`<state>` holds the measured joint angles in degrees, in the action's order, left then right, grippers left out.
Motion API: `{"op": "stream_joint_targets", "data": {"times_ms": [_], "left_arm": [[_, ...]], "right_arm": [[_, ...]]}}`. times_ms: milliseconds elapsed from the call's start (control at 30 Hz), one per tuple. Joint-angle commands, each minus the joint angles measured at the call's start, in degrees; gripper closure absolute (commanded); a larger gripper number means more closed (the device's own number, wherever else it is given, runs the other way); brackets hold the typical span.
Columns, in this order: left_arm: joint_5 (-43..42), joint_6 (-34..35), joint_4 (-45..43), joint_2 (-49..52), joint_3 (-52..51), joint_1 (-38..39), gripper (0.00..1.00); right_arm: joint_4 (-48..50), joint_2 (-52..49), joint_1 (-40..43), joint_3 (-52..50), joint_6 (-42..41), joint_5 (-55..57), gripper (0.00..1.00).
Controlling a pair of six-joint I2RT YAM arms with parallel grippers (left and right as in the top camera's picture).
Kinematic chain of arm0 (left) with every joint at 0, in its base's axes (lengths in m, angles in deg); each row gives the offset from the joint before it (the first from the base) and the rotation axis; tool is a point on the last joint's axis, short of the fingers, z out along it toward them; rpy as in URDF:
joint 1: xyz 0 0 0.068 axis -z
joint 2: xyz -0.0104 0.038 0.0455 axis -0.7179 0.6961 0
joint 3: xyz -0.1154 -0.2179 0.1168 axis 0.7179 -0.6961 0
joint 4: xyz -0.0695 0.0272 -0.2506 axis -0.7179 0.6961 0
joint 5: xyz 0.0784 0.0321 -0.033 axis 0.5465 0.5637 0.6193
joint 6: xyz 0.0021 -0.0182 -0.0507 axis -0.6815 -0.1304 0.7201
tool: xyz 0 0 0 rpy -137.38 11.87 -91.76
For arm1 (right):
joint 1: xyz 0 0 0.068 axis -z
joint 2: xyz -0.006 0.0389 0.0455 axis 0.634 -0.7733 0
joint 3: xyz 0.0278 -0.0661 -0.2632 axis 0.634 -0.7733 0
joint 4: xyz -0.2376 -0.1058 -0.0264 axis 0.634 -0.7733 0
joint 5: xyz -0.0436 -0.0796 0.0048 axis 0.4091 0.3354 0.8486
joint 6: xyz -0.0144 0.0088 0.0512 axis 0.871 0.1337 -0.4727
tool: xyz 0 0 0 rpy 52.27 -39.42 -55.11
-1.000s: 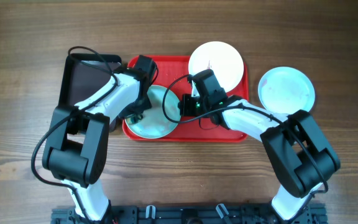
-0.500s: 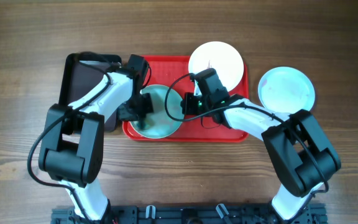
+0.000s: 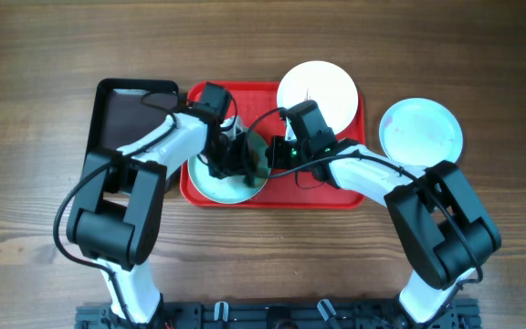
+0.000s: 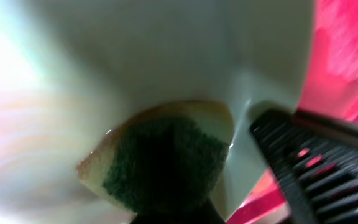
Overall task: Clean dirty plates on tray and stack at the side
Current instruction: 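Continue wiping the plate surface with the sponge in circular strokes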
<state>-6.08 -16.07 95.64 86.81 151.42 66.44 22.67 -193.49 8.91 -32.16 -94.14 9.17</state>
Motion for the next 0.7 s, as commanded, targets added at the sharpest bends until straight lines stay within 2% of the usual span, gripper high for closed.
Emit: {"op": "stream_joint_targets", "data": {"times_ms": [0, 67, 233, 467, 567, 667], "left_arm": [[17.55, 11.39, -1.77, 3.85, -2.12, 2.27, 0.96], [22.18, 14.29, -1.99, 3.85, -2.12, 2.86, 0.96], [25.11, 14.56, -2.60, 3.85, -1.60, 3.23, 0.97], [35.52, 14.82, -2.23, 3.85, 1.16, 3.23, 0.96], [39.82, 16.28, 0.04, 3.85, 2.54, 3.23, 0.96], [40.17, 16.22, 4.90, 3.85, 5.66, 3.17, 0.96]], "right_arm": [[-0.61, -1.27, -0.02, 0.00, -0.31, 0.92, 0.96], [-0.61, -1.27, -0.02, 0.00, -0.31, 0.92, 0.96], [-0.48, -1.27, -0.02, 0.00, -0.33, 0.92, 0.96], [-0.59, -1.27, -0.02, 0.00, -0.31, 0.92, 0.96], [-0.59, -1.27, -0.02, 0.00, -0.31, 0.92, 0.96], [-0.57, -1.27, -0.02, 0.00, -0.31, 0.94, 0.96]]}}
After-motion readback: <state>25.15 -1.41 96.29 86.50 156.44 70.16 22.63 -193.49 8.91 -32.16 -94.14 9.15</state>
